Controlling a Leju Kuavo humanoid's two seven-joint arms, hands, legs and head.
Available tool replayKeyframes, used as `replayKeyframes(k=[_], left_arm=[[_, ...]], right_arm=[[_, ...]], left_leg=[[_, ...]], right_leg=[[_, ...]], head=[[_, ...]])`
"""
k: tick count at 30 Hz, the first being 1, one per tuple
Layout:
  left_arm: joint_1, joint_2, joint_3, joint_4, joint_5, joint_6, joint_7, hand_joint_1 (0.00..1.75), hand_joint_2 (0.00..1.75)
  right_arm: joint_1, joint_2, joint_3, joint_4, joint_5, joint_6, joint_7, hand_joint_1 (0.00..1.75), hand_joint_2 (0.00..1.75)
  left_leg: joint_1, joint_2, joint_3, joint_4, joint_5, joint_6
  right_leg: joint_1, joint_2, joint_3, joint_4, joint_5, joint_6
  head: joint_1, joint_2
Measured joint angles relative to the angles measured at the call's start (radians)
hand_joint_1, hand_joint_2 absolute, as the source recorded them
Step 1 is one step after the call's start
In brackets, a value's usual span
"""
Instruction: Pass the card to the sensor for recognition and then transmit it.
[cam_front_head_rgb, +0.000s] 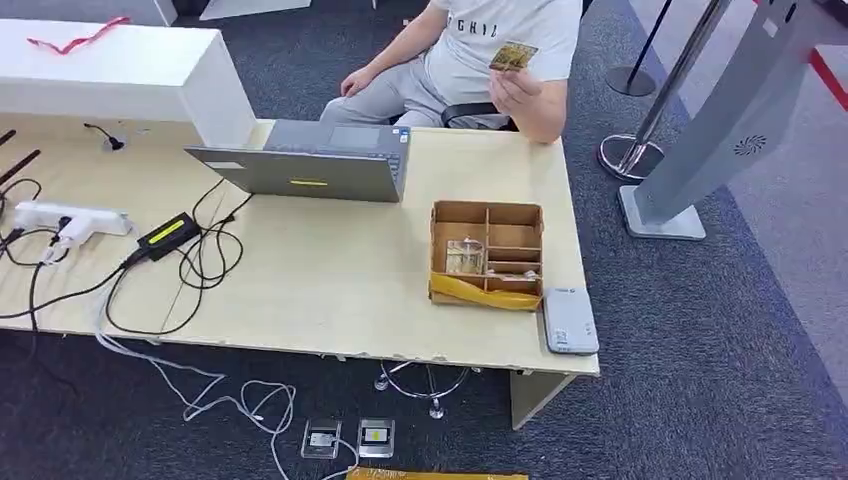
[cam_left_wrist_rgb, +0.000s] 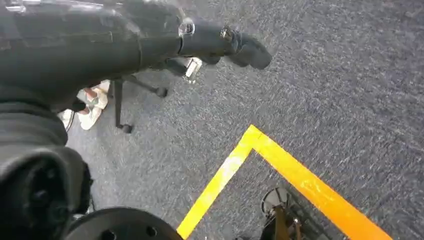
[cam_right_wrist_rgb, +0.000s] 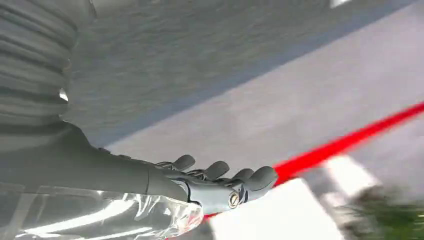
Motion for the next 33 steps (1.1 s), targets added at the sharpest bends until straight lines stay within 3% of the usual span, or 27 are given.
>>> replayKeyframes(k=[6, 9, 11, 16, 24, 28, 33], left_arm=[[-0.002, 0.001, 0.000, 0.000, -0.018, -0.009, -0.013, 0.00, 0.00], [0.000, 0.002, 0.000, 0.000, -0.021, -0.009, -0.014, 0.00, 0.00], [0.000, 0.002, 0.000, 0.000, -0.036, -0.009, -0.022, 0.00, 0.00], [-0.003, 0.003, 0.000, 0.000, -0.063, -0.013, -0.023, 0.00, 0.00], [0.000, 0.007, 0.000, 0.000, -0.081, -0.015, -0.022, 0.00, 0.00], [-0.001, 0.009, 0.000, 0.000, -0.117, -0.015, 0.002, 0.00, 0.00], [0.000, 0.011, 0.000, 0.000, -0.146, -0.008, 0.034, 0.00, 0.00]], right_arm=[[-0.123, 0.023, 0.070, -0.178, 0.105, 0.034, 0.068, 0.00, 1.75], [-0.141, 0.024, 0.095, -0.231, 0.104, 0.037, 0.065, 0.00, 1.75], [-0.162, 0.027, 0.119, -0.260, 0.130, 0.078, 0.042, 0.00, 1.75], [-0.243, 0.073, 0.218, -0.335, 0.230, 0.128, 0.095, 0.00, 1.75], [-0.298, 0.108, 0.318, -0.387, 0.244, 0.160, 0.096, 0.00, 1.75], [-0.349, 0.163, 0.431, -0.383, 0.384, 0.206, 0.121, 0.00, 1.75], [-0.400, 0.237, 0.608, -0.334, 0.693, 0.238, 0.148, 0.00, 1.75]], left_leg=[[0.000, -0.008, 0.000, 0.000, 0.002, 0.001], [0.000, -0.008, -0.002, 0.000, 0.002, 0.001], [0.000, -0.008, -0.004, 0.000, 0.002, 0.000], [0.000, -0.006, -0.003, 0.000, 0.002, 0.000], [0.001, -0.008, -0.004, 0.000, 0.002, 0.000], [0.001, -0.005, -0.004, 0.000, 0.002, -0.001], [0.002, -0.007, -0.004, 0.000, 0.003, -0.001]], right_leg=[[0.001, -0.006, 0.000, 0.000, 0.000, 0.000], [0.000, -0.006, -0.002, 0.000, 0.000, 0.000], [0.000, -0.005, -0.002, 0.000, 0.000, 0.000], [0.001, -0.005, -0.003, 0.000, 0.000, 0.000], [0.001, -0.006, -0.003, 0.000, 0.000, 0.000], [0.001, -0.003, -0.004, 0.000, 0.000, 0.000], [0.002, -0.004, -0.004, 0.000, 0.000, 0.000]], head=[[0.001, 0.000], [0.000, 0.000], [0.001, 0.000], [0.000, 0.000], [0.000, 0.000], [0.000, 0.000], [0.001, 0.000]])
